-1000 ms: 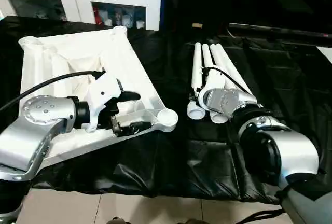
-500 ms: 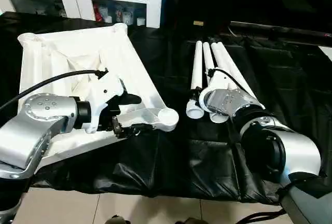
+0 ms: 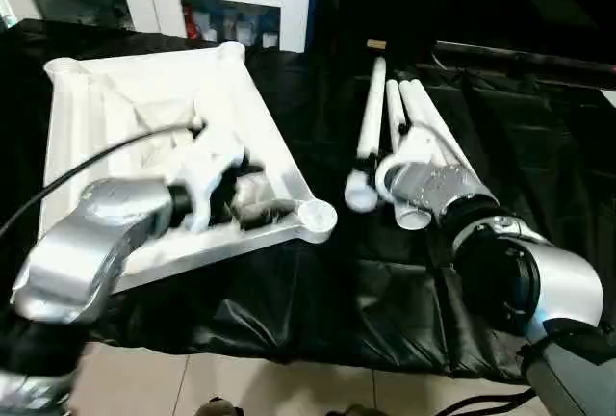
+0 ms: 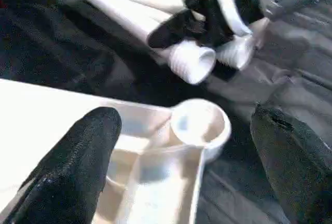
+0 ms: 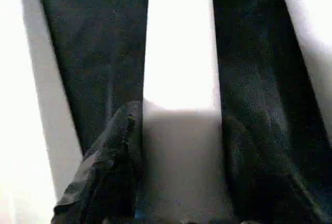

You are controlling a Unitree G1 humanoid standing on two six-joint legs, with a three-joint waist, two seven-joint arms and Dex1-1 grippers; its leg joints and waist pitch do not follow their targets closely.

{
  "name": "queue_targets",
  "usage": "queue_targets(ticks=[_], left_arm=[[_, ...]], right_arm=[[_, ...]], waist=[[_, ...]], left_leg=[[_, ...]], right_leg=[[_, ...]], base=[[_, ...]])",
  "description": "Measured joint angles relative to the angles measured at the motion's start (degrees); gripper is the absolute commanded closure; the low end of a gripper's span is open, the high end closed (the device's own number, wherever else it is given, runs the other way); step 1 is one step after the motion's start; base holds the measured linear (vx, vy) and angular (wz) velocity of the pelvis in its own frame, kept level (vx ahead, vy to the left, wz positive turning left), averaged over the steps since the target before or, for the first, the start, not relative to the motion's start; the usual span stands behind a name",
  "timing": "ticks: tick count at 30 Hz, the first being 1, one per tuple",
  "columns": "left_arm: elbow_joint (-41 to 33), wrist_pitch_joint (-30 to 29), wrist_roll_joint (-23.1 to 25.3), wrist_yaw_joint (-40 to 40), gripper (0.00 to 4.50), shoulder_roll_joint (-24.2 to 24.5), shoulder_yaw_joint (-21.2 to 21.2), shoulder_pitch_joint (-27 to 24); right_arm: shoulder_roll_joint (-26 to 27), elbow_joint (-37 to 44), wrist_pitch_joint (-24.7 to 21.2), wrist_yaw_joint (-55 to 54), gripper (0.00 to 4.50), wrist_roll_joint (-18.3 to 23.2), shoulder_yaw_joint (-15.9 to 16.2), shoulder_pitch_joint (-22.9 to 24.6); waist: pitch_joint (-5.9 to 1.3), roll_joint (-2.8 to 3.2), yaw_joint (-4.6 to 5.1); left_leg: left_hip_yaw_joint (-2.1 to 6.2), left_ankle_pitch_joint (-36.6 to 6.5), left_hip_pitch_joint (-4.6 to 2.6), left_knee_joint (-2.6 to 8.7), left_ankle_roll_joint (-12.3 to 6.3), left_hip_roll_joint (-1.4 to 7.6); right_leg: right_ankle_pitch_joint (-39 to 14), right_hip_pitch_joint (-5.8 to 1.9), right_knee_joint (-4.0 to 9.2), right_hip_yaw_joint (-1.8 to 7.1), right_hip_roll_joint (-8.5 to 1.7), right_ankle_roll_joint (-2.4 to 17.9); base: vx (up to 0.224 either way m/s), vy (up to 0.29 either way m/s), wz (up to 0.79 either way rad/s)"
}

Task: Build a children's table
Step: Pick table leg

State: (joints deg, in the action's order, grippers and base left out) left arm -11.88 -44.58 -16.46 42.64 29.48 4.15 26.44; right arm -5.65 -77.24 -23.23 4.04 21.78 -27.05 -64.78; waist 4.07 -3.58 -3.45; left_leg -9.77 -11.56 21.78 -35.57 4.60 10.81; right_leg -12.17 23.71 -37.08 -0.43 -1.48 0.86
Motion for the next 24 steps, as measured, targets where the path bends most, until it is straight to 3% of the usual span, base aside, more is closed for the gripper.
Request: queue_targets(ticks=[4,7,9,12,17,22,24], left_arm=[[4.4,0.4,-1.2,-5.1,0.00,-6.2,-2.3,2.6],[9.5,-0.2,-4.0,-10.9,0.00,-13.0,-7.4,7.0],[10.6,-0.5,-5.8,-12.6,0.00,-14.4,-9.4,8.8],[13.1,-2.6,-10.8,-15.4,0.00,-18.5,-14.8,11.7],[16.2,-7.2,-18.4,-19.2,0.00,-24.0,-21.5,15.9],[18.4,-10.2,-23.6,-23.0,0.00,-27.8,-25.5,18.8],[18.4,-10.7,-24.9,-23.4,0.00,-28.4,-26.3,19.3]], right_arm=[[-0.1,2.9,1.5,8.4,2.60,-1.2,2.4,0.0],[-0.9,8.0,0.8,18.4,2.60,-0.8,4.0,1.7],[-0.9,11.1,-0.5,22.1,2.60,0.3,4.9,2.6],[-1.4,23.2,-4.7,29.8,2.61,3.7,7.3,8.4],[-2.3,43.9,-12.2,40.2,2.62,10.5,14.2,19.5],[-4.2,58.3,-17.5,46.4,2.62,16.2,16.5,26.9],[-4.4,60.6,-18.6,47.5,2.62,16.9,16.9,27.8]], waist=[[0.22,0.40,0.02],[0.41,0.70,-0.17],[0.40,0.74,-0.14],[0.42,0.97,-0.29],[0.42,1.42,-0.97],[0.41,1.49,-1.66],[0.40,1.51,-1.59]], left_leg=[[0.08,0.2,0.26,0.02,-0.26,0.23],[0.07,0.4,0.33,0.01,-0.36,0.30],[0.10,0.4,0.28,0.01,-0.37,0.31],[0.14,0.5,0.27,-0.03,-0.43,0.29],[0.20,0.5,0.25,-0.04,-0.51,0.30],[0.22,0.6,0.17,-0.04,-0.56,0.32],[0.22,0.6,0.14,-0.04,-0.62,0.31]], right_leg=[[0.1,0.11,-0.02,-0.38,0.02,0.3],[0.3,0.08,-0.01,-0.46,0.01,0.4],[0.3,0.05,0.00,-0.46,0.01,0.5],[0.4,-0.03,0.04,-0.47,-0.03,0.4],[0.4,-0.04,0.06,-0.46,-0.03,0.4],[0.5,-0.12,0.07,-0.48,-0.02,0.4],[0.5,-0.15,0.09,-0.46,-0.03,0.5]], base=[[0.000,0.000,0.00],[0.000,0.000,0.00],[0.000,0.000,0.00],[0.000,0.000,0.00],[0.000,0.000,0.00],[0.000,0.000,0.00],[0.000,0.000,0.00]])
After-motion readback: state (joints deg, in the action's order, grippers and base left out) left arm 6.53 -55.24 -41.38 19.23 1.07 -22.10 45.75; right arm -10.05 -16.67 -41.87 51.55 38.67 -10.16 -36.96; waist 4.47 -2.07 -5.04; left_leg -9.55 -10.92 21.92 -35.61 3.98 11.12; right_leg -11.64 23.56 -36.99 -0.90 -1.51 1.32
